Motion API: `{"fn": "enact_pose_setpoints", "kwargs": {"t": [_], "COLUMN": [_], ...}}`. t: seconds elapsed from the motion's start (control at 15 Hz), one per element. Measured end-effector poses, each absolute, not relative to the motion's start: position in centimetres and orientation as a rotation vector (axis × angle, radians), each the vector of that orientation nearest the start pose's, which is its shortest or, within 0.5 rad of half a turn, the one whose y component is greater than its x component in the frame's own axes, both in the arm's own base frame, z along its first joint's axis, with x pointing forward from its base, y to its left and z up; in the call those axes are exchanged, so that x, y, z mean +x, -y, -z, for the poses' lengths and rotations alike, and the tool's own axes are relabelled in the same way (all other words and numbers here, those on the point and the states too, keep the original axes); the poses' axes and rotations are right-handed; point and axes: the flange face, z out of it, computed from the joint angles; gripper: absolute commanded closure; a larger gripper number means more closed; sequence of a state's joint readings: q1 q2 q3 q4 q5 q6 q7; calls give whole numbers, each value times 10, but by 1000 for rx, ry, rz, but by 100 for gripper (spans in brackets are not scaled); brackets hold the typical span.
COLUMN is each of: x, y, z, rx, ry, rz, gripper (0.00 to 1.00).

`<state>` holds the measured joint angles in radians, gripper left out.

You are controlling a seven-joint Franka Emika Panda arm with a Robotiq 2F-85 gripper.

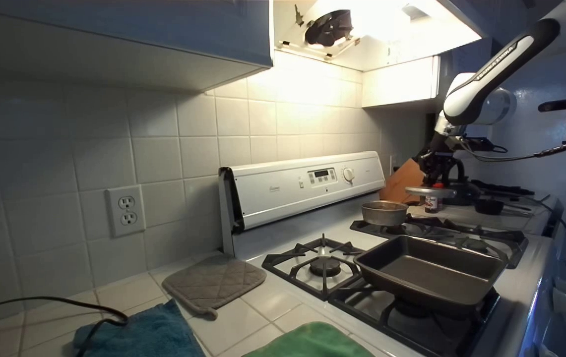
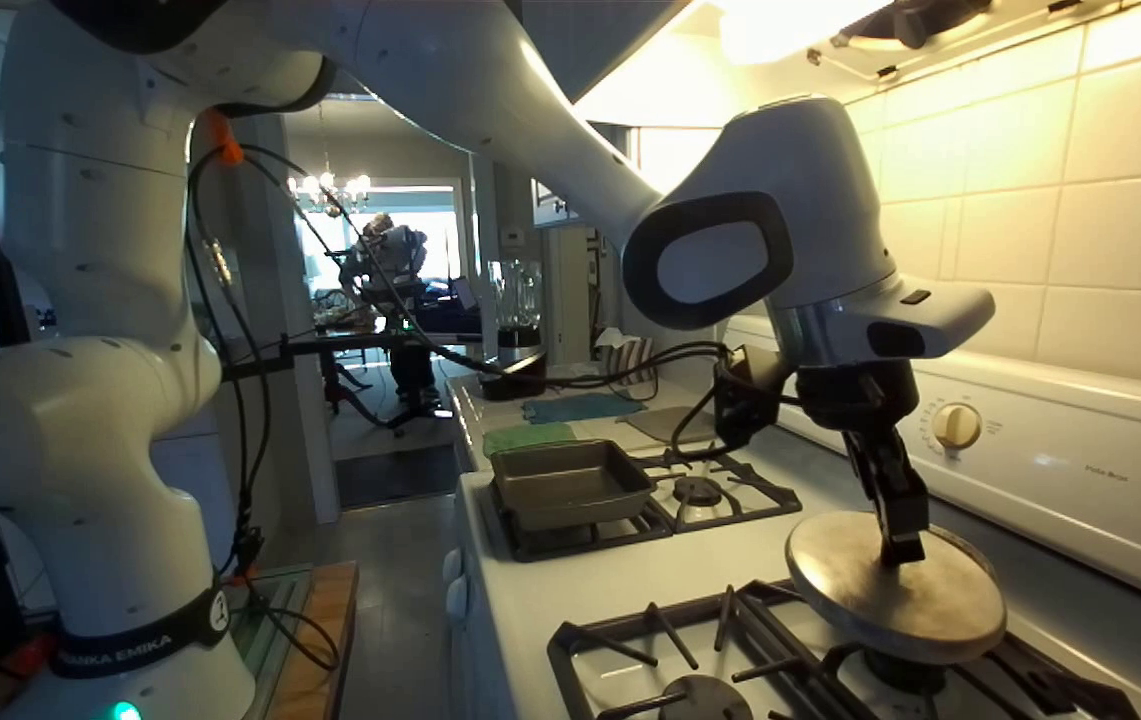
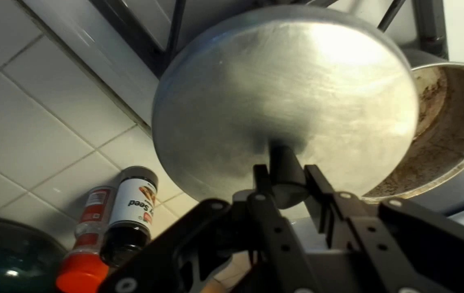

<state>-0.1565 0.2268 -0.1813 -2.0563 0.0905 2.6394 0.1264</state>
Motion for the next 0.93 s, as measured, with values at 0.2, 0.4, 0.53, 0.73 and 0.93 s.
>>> {"fn": "enact_pose_setpoints", "kwargs": {"t": [0.2,0.4,0.53,0.73,0.93], "x": [566,548,537,521,509], "y": [222,244,257,277,297], "z": [-366,-362,-358,-352,-351], "rx": [-2965,-2929,-2908,-2880,-2853], "ry": [-942,-1066,-1135,-1231,-1313], "rz": [558,535,519,500,496], "gripper": [94,94,94,94,94]}}
